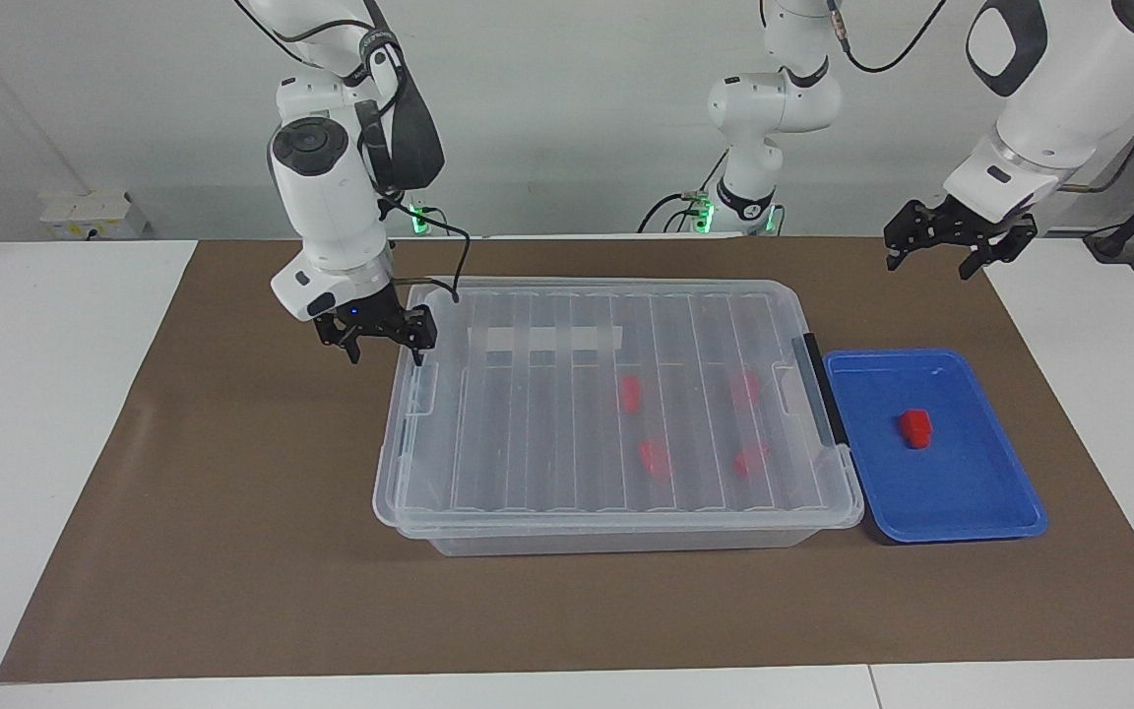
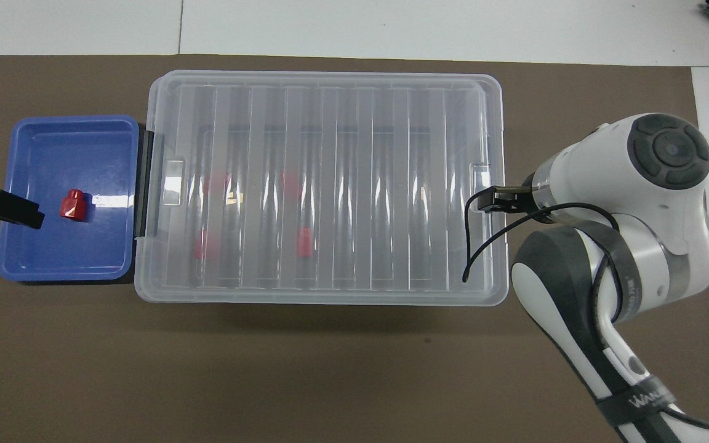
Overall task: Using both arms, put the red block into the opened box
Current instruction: 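Slide the clear lid toward the right gripper to uncover the box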
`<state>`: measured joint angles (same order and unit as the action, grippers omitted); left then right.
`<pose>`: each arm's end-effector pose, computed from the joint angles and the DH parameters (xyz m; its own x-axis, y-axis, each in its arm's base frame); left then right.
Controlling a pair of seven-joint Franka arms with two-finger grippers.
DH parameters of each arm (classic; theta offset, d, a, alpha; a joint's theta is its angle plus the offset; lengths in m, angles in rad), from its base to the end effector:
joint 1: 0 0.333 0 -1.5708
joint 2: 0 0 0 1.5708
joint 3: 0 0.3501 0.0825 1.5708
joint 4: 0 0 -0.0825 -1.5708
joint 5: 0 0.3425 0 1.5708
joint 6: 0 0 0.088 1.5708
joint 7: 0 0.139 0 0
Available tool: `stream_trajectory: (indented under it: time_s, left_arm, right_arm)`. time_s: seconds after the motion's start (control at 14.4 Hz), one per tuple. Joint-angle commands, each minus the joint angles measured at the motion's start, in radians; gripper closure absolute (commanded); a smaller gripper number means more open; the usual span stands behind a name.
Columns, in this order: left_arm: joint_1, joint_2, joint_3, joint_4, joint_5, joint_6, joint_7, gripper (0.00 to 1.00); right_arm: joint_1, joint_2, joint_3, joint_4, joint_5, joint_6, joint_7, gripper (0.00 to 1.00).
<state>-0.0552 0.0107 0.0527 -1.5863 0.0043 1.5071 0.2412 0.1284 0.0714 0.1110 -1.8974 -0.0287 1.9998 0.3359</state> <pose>0.5059 -0.0008 0.6094 0.9665 -0.2410 -0.0883 -0.2404 -0.9705 0.0167 0.5325 0.1259 0.4837 0.9957 -0.0851 0.0357 -0.0854 -0.9963 0.0072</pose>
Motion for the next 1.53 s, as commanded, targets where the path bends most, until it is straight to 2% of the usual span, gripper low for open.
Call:
stream_trajectory:
  time_s: [0.0, 0.28, 0.97, 1.18, 1.32, 1.46]
  left_arm:
    - [-0.003, -0.014, 0.002, -0.011, 0.014, 0.009, -0.010, 0.00]
    - [-0.003, -0.012, 0.002, -0.012, 0.014, 0.009, -0.010, 0.00]
    - [0.005, -0.017, 0.009, -0.021, 0.014, -0.005, -0.010, 0.00]
    - [0.058, -0.018, 0.007, -0.043, 0.014, 0.061, -0.139, 0.00]
    - [0.066, -0.026, 0.009, -0.101, 0.016, 0.170, -0.103, 0.00]
    - [0.071, 0.004, 0.007, -0.127, 0.020, 0.255, -0.095, 0.00]
  right_arm:
    - [-0.015, -0.042, -0.002, -0.052, -0.005, -0.001, -0.049, 0.06]
    - [-0.047, -0.044, -0.004, -0.054, -0.033, -0.010, -0.106, 0.06]
    - [-0.262, -0.038, -0.004, -0.055, -0.039, -0.010, -0.529, 0.06]
    - [-0.306, -0.038, -0.002, -0.055, -0.051, -0.010, -0.616, 0.06]
    - [-0.334, -0.036, -0.002, -0.055, -0.060, -0.006, -0.678, 0.06]
    - [-0.358, -0.036, -0.002, -0.055, -0.060, 0.000, -0.739, 0.06]
